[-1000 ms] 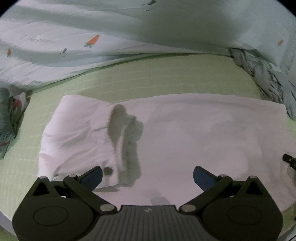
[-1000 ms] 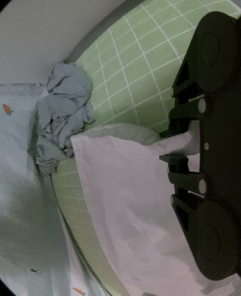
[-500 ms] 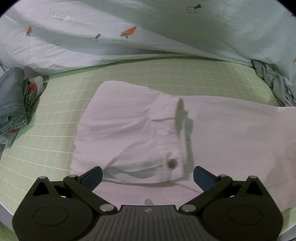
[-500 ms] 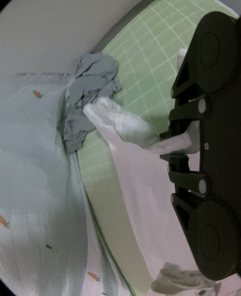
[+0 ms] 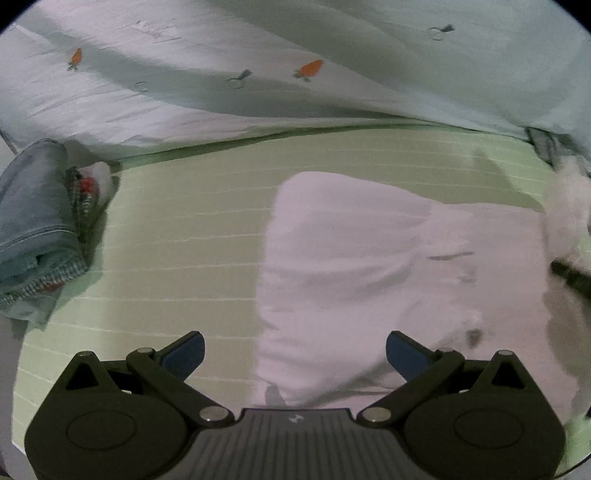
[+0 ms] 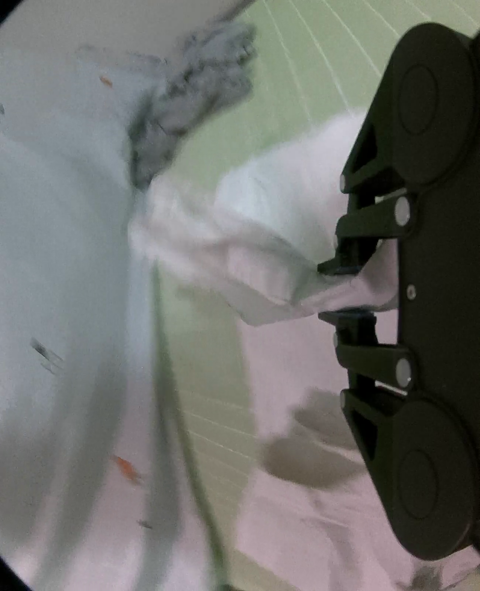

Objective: Fold clothes

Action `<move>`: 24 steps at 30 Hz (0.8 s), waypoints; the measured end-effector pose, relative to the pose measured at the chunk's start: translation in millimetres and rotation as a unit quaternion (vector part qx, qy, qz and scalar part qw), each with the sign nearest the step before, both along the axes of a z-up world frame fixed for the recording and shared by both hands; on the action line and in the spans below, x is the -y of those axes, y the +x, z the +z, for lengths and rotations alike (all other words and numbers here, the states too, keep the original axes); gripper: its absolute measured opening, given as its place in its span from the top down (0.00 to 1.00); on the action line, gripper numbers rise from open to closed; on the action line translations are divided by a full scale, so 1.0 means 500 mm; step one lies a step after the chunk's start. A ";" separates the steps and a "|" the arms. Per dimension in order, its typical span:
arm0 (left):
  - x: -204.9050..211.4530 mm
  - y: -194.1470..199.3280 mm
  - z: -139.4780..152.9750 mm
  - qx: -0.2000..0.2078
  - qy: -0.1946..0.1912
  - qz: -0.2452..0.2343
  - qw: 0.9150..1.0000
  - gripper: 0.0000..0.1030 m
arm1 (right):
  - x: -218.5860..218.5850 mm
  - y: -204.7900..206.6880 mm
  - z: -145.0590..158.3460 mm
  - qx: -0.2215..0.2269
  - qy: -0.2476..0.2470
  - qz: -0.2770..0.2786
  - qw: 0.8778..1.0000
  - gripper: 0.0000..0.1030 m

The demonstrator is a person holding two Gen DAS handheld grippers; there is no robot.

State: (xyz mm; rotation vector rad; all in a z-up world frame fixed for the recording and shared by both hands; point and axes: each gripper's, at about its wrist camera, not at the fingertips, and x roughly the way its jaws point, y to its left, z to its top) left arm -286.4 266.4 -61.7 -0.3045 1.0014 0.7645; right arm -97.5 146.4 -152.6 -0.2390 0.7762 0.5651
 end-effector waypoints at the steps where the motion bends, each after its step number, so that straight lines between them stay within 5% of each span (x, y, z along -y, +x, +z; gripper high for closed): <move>1: -0.012 -0.007 -0.002 0.000 0.001 -0.001 1.000 0.00 | -0.023 -0.009 -0.024 -0.013 -0.017 0.007 1.000 0.71; 3: -0.034 -0.016 -0.007 0.000 -0.001 -0.001 1.000 0.00 | -0.055 -0.024 -0.064 -0.043 -0.038 0.009 0.998 0.64; 6: -0.060 -0.020 -0.017 0.002 -0.008 -0.003 1.000 0.00 | -0.075 -0.049 -0.054 -0.030 -0.047 0.022 0.998 0.54; 12: -0.068 -0.009 -0.045 0.009 -0.046 -0.015 0.999 0.00 | -0.025 -0.056 0.023 -0.013 0.025 -0.005 1.000 0.44; 16: -0.061 -0.002 -0.052 0.009 -0.049 -0.027 0.998 0.00 | 0.043 -0.044 0.041 0.005 0.060 -0.079 0.995 0.44; 20: -0.058 0.001 -0.056 0.006 -0.050 -0.029 0.998 0.00 | 0.055 -0.015 -0.007 -0.013 0.007 -0.120 0.993 0.44; 24: -0.055 0.002 -0.060 0.003 -0.052 -0.028 0.998 0.00 | 0.017 -0.056 -0.060 -0.027 -0.052 -0.037 0.998 0.45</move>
